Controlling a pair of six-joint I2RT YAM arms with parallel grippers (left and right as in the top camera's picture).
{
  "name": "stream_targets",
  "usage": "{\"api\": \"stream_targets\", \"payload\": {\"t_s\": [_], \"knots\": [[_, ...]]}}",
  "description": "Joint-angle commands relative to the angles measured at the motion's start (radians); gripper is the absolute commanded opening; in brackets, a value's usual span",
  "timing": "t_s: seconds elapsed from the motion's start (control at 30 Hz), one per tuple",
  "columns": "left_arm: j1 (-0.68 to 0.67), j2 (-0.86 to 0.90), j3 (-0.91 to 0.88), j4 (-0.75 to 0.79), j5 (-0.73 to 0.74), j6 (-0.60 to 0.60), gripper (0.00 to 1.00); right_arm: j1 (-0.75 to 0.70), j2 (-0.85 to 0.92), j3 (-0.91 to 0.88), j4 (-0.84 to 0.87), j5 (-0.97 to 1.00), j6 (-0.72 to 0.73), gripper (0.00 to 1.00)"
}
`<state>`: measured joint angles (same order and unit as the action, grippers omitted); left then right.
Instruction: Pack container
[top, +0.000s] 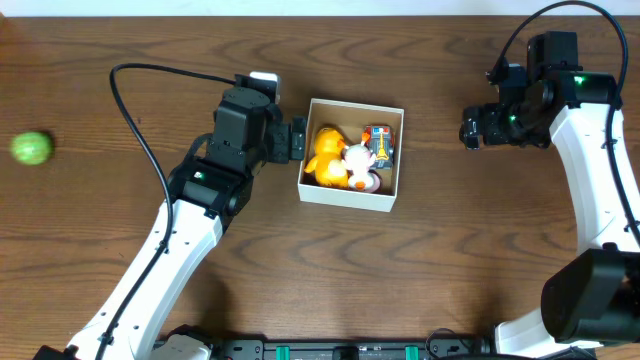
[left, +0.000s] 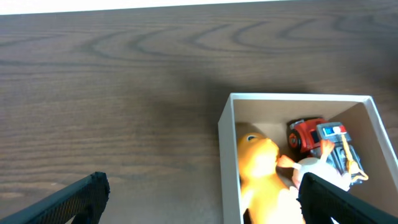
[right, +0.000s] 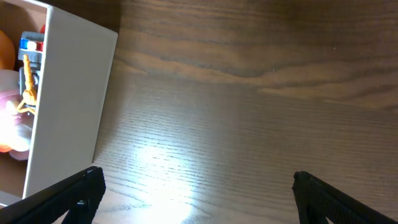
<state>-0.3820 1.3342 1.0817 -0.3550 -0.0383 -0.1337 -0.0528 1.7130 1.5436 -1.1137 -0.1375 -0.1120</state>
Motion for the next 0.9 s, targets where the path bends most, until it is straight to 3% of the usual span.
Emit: {"api": "stream_targets", "payload": {"t_s": [0.0,0.27,0.33,0.4,0.5,0.73,0.87], "knots": [[0.002,0.007,0.009,-0.003,-0.027,0.005,0.98,0.000,-0.023,0.013,-0.001,0.000,0.014,0.99],[0.003,0.007,0.009,-0.007,-0.084,-0.002,0.98,0.000,-0.023,0.013,-0.001,0.000,0.014,0.99],[0.014,0.007,0.009,-0.026,-0.201,-0.081,0.98,0.000,-0.023,0.013,-0.001,0.000,0.014,0.99],[0.045,0.006,0.009,-0.072,-0.360,-0.253,0.98,0.000,-0.023,0.013,-0.001,0.000,0.014,0.99],[0.142,0.007,0.009,-0.137,-0.434,-0.430,0.98,0.000,-0.023,0.013,-0.001,0.000,0.014,0.99],[0.452,0.007,0.009,-0.319,-0.434,-0.666,0.98,0.000,-0.023,0.013,-0.001,0.000,0.014,0.99],[0.617,0.007,0.009,-0.371,-0.428,-0.698,0.98,0.000,-0.023,0.013,-0.001,0.000,0.014,0.99]]}}
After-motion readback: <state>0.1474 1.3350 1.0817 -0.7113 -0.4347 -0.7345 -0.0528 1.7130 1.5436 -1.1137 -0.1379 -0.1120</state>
